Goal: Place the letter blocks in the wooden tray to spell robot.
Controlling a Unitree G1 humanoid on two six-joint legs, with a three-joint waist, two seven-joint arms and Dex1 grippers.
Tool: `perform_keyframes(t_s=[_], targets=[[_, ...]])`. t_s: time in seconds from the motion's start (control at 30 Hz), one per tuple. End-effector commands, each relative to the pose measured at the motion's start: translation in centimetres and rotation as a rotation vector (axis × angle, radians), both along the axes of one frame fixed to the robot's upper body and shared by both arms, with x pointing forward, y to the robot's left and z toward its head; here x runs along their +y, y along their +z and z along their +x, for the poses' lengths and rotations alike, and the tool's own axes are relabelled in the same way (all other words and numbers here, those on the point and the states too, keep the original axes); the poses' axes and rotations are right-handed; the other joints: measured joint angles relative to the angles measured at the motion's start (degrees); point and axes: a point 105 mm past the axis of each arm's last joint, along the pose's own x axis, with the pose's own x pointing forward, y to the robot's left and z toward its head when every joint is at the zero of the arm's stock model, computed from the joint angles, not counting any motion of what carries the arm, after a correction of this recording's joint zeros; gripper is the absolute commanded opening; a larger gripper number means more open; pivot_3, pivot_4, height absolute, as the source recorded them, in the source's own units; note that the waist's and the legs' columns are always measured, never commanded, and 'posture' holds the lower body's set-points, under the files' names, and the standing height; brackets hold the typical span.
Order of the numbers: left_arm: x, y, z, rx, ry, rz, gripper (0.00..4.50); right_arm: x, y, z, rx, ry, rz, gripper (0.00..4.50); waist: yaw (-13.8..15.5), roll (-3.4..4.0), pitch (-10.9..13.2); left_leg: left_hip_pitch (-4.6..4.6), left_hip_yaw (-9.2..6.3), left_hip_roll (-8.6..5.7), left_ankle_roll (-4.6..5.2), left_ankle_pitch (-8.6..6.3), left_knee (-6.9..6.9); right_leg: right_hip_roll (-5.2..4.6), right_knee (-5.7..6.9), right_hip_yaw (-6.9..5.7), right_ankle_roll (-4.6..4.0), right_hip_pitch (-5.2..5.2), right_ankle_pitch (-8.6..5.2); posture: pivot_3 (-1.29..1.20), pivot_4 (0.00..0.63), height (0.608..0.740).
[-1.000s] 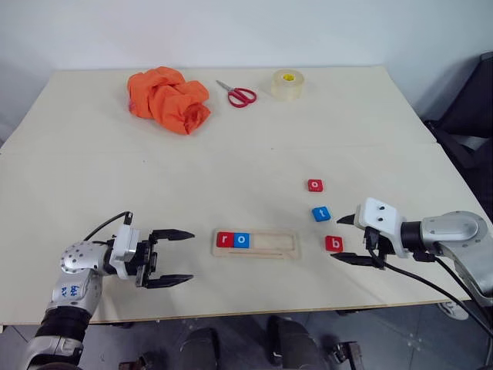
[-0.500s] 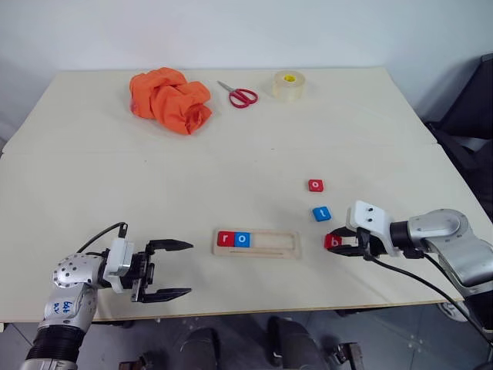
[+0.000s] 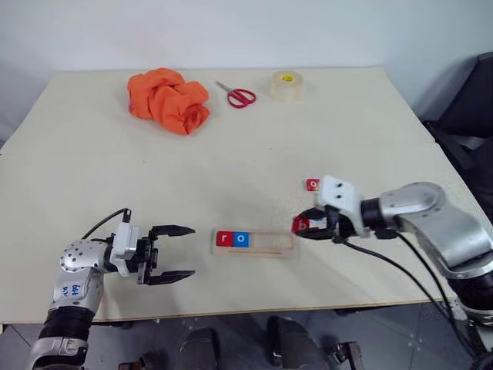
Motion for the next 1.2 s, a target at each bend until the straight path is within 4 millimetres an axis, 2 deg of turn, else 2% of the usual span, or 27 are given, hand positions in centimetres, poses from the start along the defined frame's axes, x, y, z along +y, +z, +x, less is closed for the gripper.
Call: perform_keyframes(t_s=[0.03,0.13,0.33,0.57,0.93,1.2], targets=[[-0.1,0.0,-0.5,-0.02,-0.038,0.007,4.5,2.7,0.6,0.0,-0.01,0.044,0.006,1.45,-0.12,0.0,0.0,-0.05,0.0,0.0,0.0,0.0,0.05,-0.01,0.02,0.0,0.01,-0.04,0.01,0.0,0.15,0.74],[-0.2,0.0,-0.6,-0.022,-0.035,0.006,4.5,4.1,0.4,0.5,-0.011,0.052,-0.008,1.45,-0.06,0.0,0.0,-0.06,0.0,0.02,0.0,0.0,0.07,0.02,0.07,0.0,0.01,-0.07,0.01,0.0,0.15,0.74],[-0.3,0.0,-0.7,-0.03,-0.02,-0.001,4.5,5.6,-0.4,1.2,0.0,0.041,-0.064,1.45,-0.02,0.0,0.0,-0.13,-0.02,0.0,0.01,-0.01,0.15,-0.01,0.12,-0.02,0.0,-0.09,0.0,0.0,0.15,0.74],[-0.1,-0.1,-0.9,-0.032,-0.005,-0.002,4.5,6.1,-1.3,1.4,-0.003,0.059,-0.099,1.45,-0.02,0.0,0.0,-0.73,0.0,0.0,0.01,0.0,0.43,-0.02,0.54,0.01,0.01,-0.75,0.01,0.0,0.15,0.74],[-0.2,0.0,-0.8,-0.035,0.003,-0.006,4.5,7.1,-1.6,1.0,0.008,0.084,-0.086,1.45,-0.05,0.0,0.0,-0.71,0.0,0.01,0.01,0.02,0.49,0.0,0.62,0.01,0.0,-0.77,0.01,0.0,0.15,0.74],[-0.3,0.0,-0.6,-0.038,0.004,-0.008,4.5,6.9,-1.4,0.9,-0.007,0.095,-0.098,4.22,-0.03,0.0,0.0,-0.71,0.0,0.0,0.01,0.02,0.5,0.0,0.62,0.01,0.0,-0.77,0.01,0.0,0.15,0.74]])
